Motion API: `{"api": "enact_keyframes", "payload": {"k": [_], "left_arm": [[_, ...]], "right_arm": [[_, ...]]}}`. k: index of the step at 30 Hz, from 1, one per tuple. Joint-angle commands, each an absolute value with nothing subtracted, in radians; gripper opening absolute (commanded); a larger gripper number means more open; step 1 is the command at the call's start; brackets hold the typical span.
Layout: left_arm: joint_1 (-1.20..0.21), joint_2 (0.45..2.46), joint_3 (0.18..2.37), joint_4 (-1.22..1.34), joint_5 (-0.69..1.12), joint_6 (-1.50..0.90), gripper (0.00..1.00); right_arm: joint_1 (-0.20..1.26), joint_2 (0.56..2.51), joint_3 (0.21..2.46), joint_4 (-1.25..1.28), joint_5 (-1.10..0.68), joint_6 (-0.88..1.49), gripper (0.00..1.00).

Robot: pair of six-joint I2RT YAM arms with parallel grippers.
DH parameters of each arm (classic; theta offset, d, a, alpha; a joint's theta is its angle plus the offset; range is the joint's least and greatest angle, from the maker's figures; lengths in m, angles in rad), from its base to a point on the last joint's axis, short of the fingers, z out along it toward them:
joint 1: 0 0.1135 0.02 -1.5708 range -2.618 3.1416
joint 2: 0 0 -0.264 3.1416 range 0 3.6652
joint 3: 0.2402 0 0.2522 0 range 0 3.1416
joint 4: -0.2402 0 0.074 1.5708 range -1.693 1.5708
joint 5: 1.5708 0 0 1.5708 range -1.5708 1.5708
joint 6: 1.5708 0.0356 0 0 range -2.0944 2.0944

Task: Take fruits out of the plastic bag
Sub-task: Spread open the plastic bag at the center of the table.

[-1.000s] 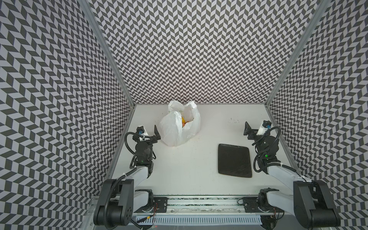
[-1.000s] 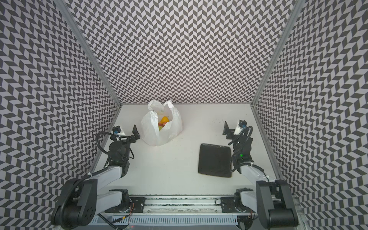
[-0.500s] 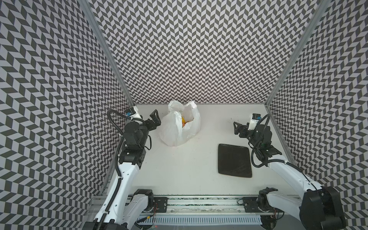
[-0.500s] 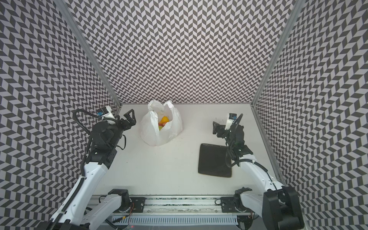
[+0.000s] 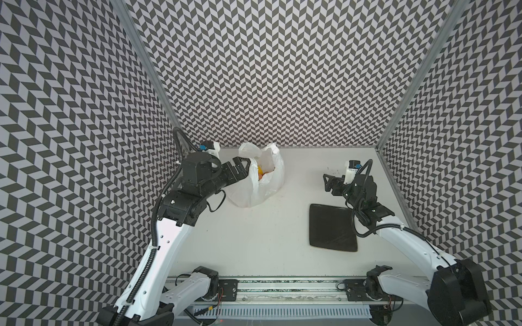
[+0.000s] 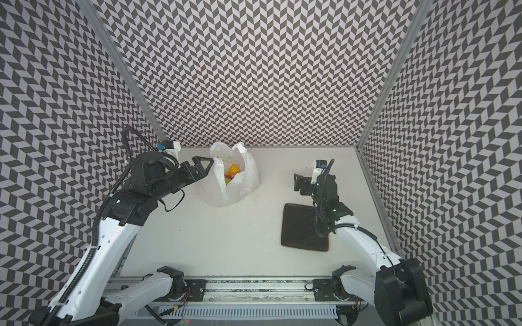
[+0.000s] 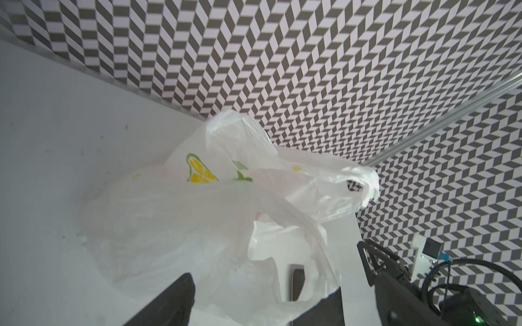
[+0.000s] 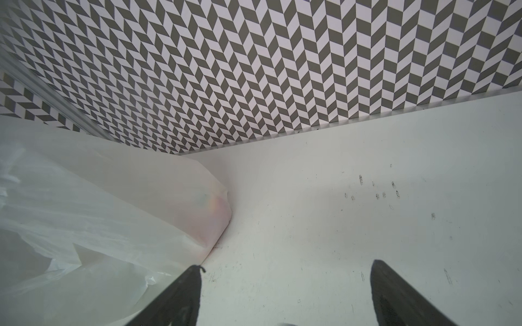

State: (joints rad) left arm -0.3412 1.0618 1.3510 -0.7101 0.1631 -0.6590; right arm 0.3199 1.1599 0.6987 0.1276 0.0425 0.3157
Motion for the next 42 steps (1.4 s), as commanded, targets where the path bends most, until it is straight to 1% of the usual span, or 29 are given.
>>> {"api": "enact_keyframes", "payload": {"k": [1, 3, 7, 9, 10, 11, 12, 13, 15, 18, 21, 24, 27, 31, 32, 37, 40, 42], "left_arm": [[-0.397, 1.104, 1.401, -0.835, 0.144, -0.683, 1.0], [-0.415, 1.144, 1.41, -0.835, 0.12, -0.672, 1.0], [-0.422, 1.19, 1.385, -0.725, 0.145, -0.7, 1.0], [-0.421, 1.208, 1.385, -0.685, 0.106, -0.707, 1.0], [-0.422, 1.214, 1.387, -0.671, 0.082, -0.704, 0.98], [-0.421, 1.221, 1.388, -0.654, 0.054, -0.695, 0.94], [-0.422, 1.225, 1.386, -0.638, 0.032, -0.685, 0.92], [-0.42, 1.231, 1.383, -0.628, 0.019, -0.679, 0.86], [-0.419, 1.242, 1.368, -0.613, -0.002, -0.658, 0.67], [-0.414, 1.244, 1.334, -0.596, -0.002, -0.653, 0.44], [-0.415, 1.224, 1.293, -0.57, 0.008, -0.658, 0.26], [-0.415, 1.201, 1.264, -0.555, 0.005, -0.661, 0.17], [-0.416, 1.182, 1.239, -0.54, 0.006, -0.658, 0.11], [-0.416, 1.167, 1.221, -0.539, 0.024, -0.66, 0.08], [-0.416, 1.161, 1.214, -0.538, 0.026, -0.66, 0.07], [-0.416, 1.126, 1.18, -0.541, 0.021, -0.669, 0.05], [-0.416, 1.106, 1.165, -0.554, 0.016, -0.673, 0.03], [-0.417, 1.097, 1.154, -0.568, 0.014, -0.679, 0.03]], "right_arm": [[0.331, 1.138, 0.695, 0.134, 0.081, 0.327, 0.91], [0.334, 1.126, 0.691, 0.13, 0.087, 0.328, 0.91], [0.344, 1.108, 0.692, 0.117, 0.111, 0.334, 0.91], [0.35, 1.105, 0.7, 0.108, 0.114, 0.337, 0.9], [0.356, 1.104, 0.707, 0.104, 0.116, 0.338, 0.9], [0.363, 1.104, 0.713, 0.101, 0.114, 0.345, 0.9], [0.372, 1.107, 0.723, 0.099, 0.111, 0.35, 0.9], [0.382, 1.11, 0.733, 0.096, 0.106, 0.355, 0.9], [0.417, 1.126, 0.769, 0.083, 0.098, 0.357, 0.89], [0.479, 1.166, 0.848, 0.06, 0.061, 0.346, 0.89], [0.542, 1.211, 0.934, 0.052, -0.003, 0.317, 0.89], [0.599, 1.263, 1.013, 0.06, -0.05, 0.278, 0.9], [0.647, 1.309, 1.061, 0.108, -0.058, 0.226, 0.92], [0.679, 1.373, 1.11, 0.177, -0.063, 0.173, 0.93], [0.682, 1.394, 1.126, 0.189, -0.065, 0.162, 0.93], [0.686, 1.482, 1.205, 0.265, -0.058, 0.145, 0.92], [0.686, 1.536, 1.249, 0.296, -0.04, 0.137, 0.87], [0.686, 1.563, 1.266, 0.32, -0.056, 0.129, 0.8]]}}
